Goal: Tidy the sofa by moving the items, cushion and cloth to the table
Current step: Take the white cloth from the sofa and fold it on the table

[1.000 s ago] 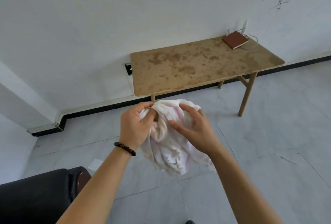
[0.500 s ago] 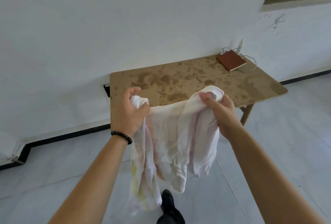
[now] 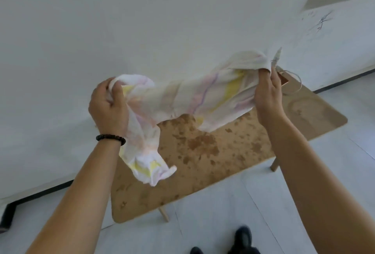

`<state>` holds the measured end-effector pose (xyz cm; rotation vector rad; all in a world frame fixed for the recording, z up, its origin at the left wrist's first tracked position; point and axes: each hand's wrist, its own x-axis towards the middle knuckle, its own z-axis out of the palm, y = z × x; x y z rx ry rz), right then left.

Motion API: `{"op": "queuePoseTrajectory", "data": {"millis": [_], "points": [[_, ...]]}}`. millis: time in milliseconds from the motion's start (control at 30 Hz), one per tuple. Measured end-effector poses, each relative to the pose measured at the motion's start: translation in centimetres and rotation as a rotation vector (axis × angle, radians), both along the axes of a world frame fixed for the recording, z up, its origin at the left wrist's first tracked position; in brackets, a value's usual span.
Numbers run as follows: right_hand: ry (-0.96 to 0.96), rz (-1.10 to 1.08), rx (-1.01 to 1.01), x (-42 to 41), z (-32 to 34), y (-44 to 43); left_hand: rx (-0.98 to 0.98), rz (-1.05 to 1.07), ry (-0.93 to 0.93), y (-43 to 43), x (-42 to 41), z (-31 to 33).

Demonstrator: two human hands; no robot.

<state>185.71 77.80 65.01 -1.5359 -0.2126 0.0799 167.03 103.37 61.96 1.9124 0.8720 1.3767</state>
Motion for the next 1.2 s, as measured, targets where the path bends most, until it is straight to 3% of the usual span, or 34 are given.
{"op": "queuePoseTrajectory", "data": {"millis": [100, 233, 400, 467, 533, 633, 733, 833, 900, 1033, 1100, 1200], "points": [[0.225, -0.011, -0.274, 3.0, -7.0, 0.4, -0.129, -0.006, 0.352, 1.1, 0.8, -8.5], [0.428, 0.179, -0.765, 6.7, -17.9, -0.1, -0.34, -0.032, 0.779, 0.0, 0.3, -19.2], [0.467, 0.371, -1.114, 10.5, -24.6, 2.1, -0.585, 0.1, 0.821, -2.6, 1.0, -21.9], [0.336, 0.432, -1.175, 11.6, -25.0, 4.4, -0.715, 0.182, 0.73, -2.5, 2.4, -20.5], [0.152, 0.553, -1.152, 12.6, -25.3, 7.0, -0.786, 0.252, 0.607, -1.8, 4.3, -18.8], [0.024, 0.784, -0.96, 13.7, -25.8, 11.3, -0.698, 0.282, 0.524, -1.1, 7.6, -15.8], [0.197, 0.949, -0.768, 13.4, -25.4, 16.1, -0.638, 0.131, 0.507, -1.4, 10.6, -13.0], [0.398, 0.975, -0.641, 12.3, -24.8, 20.2, -0.649, -0.18, 0.603, -2.8, 11.6, -12.5], [0.434, 1.065, -0.763, 11.3, -24.7, 22.2, -0.633, -0.357, 0.768, -3.9, 11.2, -13.5], [0.088, 1.389, -1.138, 9.3, -26.9, 22.4, -0.638, -0.478, 1.053, -3.9, 7.9, -17.8], [0.136, 1.26, -1.001, 8.7, -27.6, 21.1, -0.584, -0.402, 1.262, -3.2, 5.7, -19.8], [0.398, 0.74, -0.445, 8.6, -26.4, 18.3, -0.654, -0.229, 1.298, -2.8, 2.8, -21.8]]}}
